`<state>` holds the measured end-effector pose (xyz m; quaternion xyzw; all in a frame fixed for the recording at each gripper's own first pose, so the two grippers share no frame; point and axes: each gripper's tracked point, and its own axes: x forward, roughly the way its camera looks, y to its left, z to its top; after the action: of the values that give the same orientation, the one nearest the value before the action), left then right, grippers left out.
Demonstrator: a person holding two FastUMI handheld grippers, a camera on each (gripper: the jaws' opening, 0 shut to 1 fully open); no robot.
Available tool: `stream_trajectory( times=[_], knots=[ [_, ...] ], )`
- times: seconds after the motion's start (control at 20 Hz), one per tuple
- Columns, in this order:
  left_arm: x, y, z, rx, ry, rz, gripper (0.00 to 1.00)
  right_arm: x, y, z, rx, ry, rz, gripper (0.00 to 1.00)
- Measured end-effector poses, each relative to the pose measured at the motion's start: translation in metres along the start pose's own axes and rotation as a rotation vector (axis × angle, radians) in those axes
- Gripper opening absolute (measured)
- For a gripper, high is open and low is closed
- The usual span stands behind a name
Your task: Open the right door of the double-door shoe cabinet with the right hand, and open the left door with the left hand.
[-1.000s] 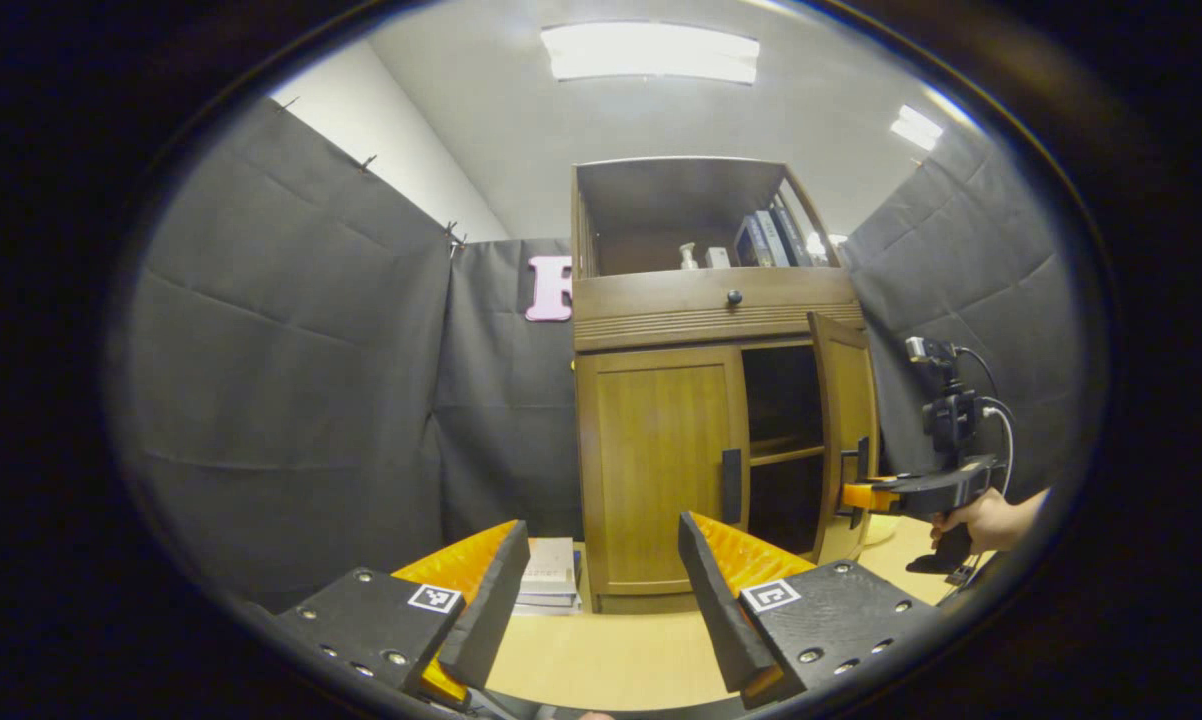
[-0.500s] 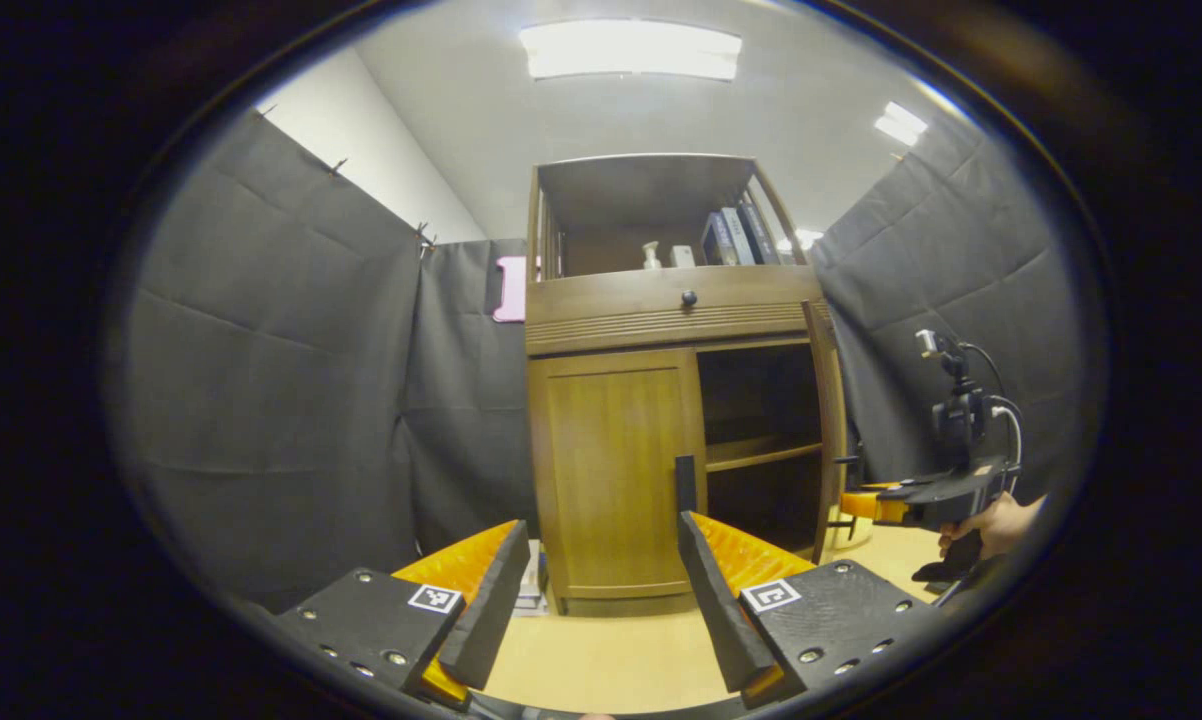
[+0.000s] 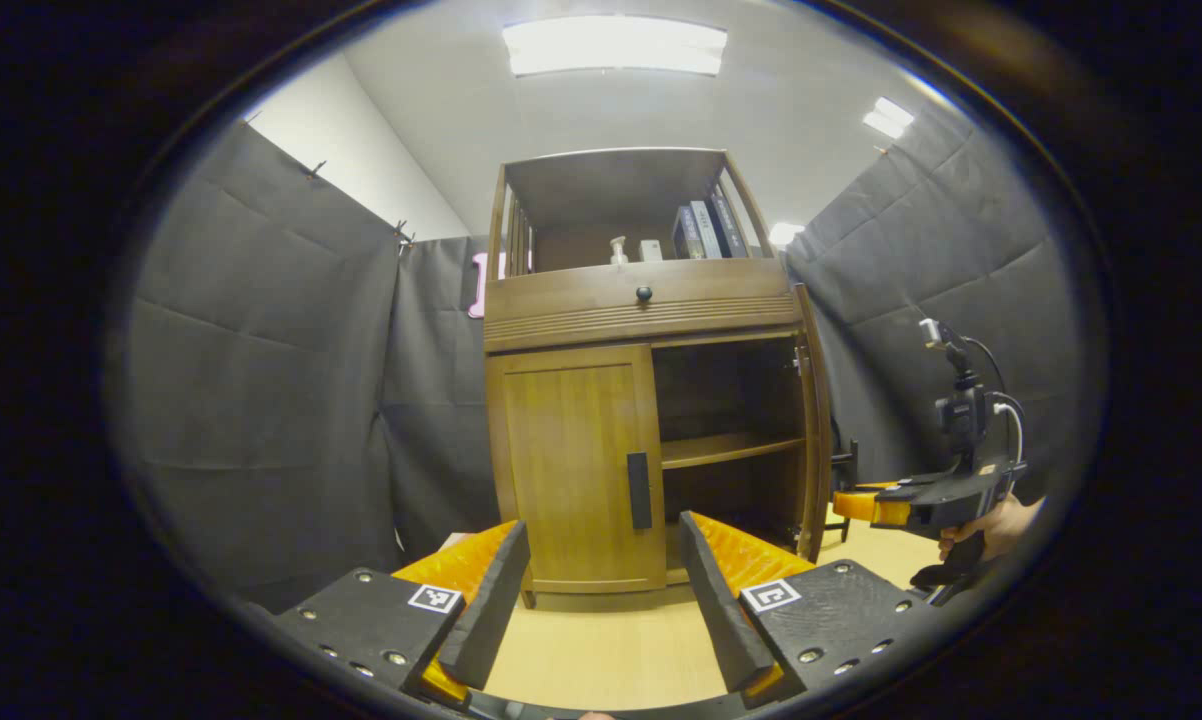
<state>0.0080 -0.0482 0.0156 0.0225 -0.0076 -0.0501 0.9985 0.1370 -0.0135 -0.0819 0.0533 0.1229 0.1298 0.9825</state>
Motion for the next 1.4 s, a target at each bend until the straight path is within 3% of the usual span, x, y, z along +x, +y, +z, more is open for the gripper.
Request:
stream_trajectory(
  times=[0.25,0.3,0.65,0.75,0.8,0.9,1.05,1.35,1.4],
  knots=[
    [0.002,-0.007,0.002,-0.001,-0.004,-0.018,0.87,-0.018,-0.029,-0.001,-0.003,-0.002,-0.025,0.12],
    [0.001,-0.010,0.001,-0.001,-0.005,-0.022,0.87,-0.023,-0.036,0.000,-0.006,-0.004,-0.036,0.07],
    [0.003,-0.021,0.002,0.010,-0.001,-0.029,0.87,-0.040,-0.091,0.003,-0.022,-0.016,-0.103,0.09],
    [0.004,-0.021,0.001,0.009,0.001,-0.018,0.87,-0.044,-0.106,0.005,-0.027,-0.017,-0.119,0.05],
    [0.004,-0.020,0.002,0.012,0.000,-0.011,0.87,-0.046,-0.111,0.008,-0.019,-0.021,-0.120,0.08],
    [0.006,-0.019,0.001,0.016,0.001,0.006,0.86,-0.050,-0.123,0.009,0.001,-0.022,-0.122,0.04],
    [0.010,-0.016,0.001,0.009,0.005,0.041,0.86,-0.057,-0.123,0.015,0.033,-0.032,-0.051,0.06],
    [0.028,-0.011,0.006,0.030,-0.016,0.071,0.86,-0.098,-0.122,0.025,-0.041,-0.083,-0.026,0.07],
    [0.031,-0.011,0.006,0.027,-0.017,0.076,0.87,-0.106,-0.122,0.025,-0.050,-0.085,-0.023,0.28]
  ],
)
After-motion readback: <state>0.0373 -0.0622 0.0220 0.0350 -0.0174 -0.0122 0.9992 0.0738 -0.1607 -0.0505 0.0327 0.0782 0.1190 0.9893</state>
